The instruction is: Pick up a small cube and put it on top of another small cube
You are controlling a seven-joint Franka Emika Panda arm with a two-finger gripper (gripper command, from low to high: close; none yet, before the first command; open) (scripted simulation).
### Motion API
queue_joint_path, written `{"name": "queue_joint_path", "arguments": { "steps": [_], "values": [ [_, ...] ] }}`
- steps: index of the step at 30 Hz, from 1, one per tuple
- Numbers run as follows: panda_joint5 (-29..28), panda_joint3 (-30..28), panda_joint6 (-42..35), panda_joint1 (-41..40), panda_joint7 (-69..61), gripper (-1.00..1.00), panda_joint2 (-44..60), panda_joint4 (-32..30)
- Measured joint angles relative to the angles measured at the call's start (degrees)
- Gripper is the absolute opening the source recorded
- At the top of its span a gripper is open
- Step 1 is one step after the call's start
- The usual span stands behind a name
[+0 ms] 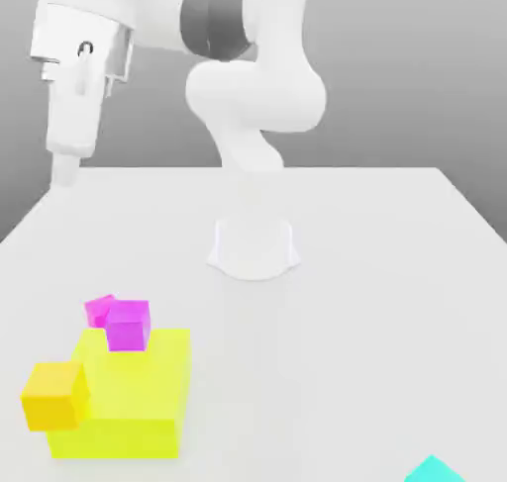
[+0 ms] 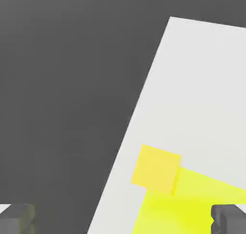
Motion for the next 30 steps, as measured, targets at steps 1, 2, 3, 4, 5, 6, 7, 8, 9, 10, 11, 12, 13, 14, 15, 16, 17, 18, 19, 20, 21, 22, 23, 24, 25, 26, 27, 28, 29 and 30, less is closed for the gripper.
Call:
{"name": "queue_joint_path", "arguments": {
  "steps": [1,2,3,4,5,6,7,8,9,10,11,12,13,14,15,16,17,18,19,20,21,22,23,24,25,26,27,28,29,30],
  "values": [
    [-0.11,0.01,0.95,-1.46,2.71,0.00,1.18,-1.05],
    [-0.20,0.00,1.90,-2.90,5.40,0.00,2.35,-2.10],
    [-0.28,-0.04,2.85,-4.31,8.09,0.00,3.52,-3.15],
    [-0.34,-0.10,3.81,-5.71,10.75,0.00,4.69,-4.20],
    [-0.38,-0.19,4.76,-7.08,13.40,0.00,5.85,-5.25],
    [-0.38,-0.31,5.71,-8.41,16.03,0.00,7.01,-6.30],
    [-0.36,-0.46,6.67,-9.71,18.63,0.00,8.16,-7.36],
    [-0.23,-0.61,7.63,-10.99,21.15,0.00,9.30,-8.41],
    [-0.15,-0.86,8.58,-12.17,23.71,0.00,10.44,-9.46],
    [0.00,-1.17,9.53,-13.28,26.23,0.00,11.57,-10.52],
    [0.24,-1.50,10.48,-14.34,28.67,0.00,12.69,-11.57],
    [0.60,-1.86,11.44,-15.33,31.04,0.00,13.80,-12.62],
    [1.09,-2.29,12.39,-16.20,33.31,0.00,14.91,-13.68],
    [1.76,-2.79,13.34,-16.92,35.46,0.00,16.00,-14.73],
    [2.41,-3.17,14.27,-17.54,37.21,0.00,17.08,-15.54],
    [2.55,-3.40,15.15,-17.97,38.28,0.00,18.18,-15.78],
    [2.44,-3.53,16.02,-18.14,39.00,0.00,19.28,-15.73],
    [2.18,-3.62,16.91,-18.26,39.55,0.00,20.40,-15.55],
    [1.82,-3.62,17.81,-18.38,40.04,0.00,21.54,-15.31],
    [1.41,-3.72,18.73,-18.35,40.48,0.00,22.69,-15.05],
    [0.98,-3.90,19.67,-18.15,40.89,0.00,23.85,-14.78],
    [0.58,-4.17,20.63,-17.94,41.25,0.00,25.03,-14.53],
    [0.28,-4.50,21.60,-17.66,41.51,0.00,26.20,-14.30],
    [-0.06,-4.80,22.58,-17.42,41.78,0.00,27.39,-14.08],
    [-0.01,-5.13,23.58,-17.08,41.74,0.00,28.59,-13.88],
    [-0.18,-5.45,24.58,-16.81,41.85,0.00,29.78,-13.70],
    [-0.33,-5.68,25.59,-16.64,41.92,0.00,30.98,-13.54],
    [-0.42,-5.86,26.59,-16.53,41.92,0.00,32.17,-13.40],
    [-0.50,-6.00,27.59,-16.47,41.89,0.00,33.36,-13.28],
    [-0.57,-6.11,28.58,-16.46,41.81,0.00,34.55,-13.19]
  ]
}}
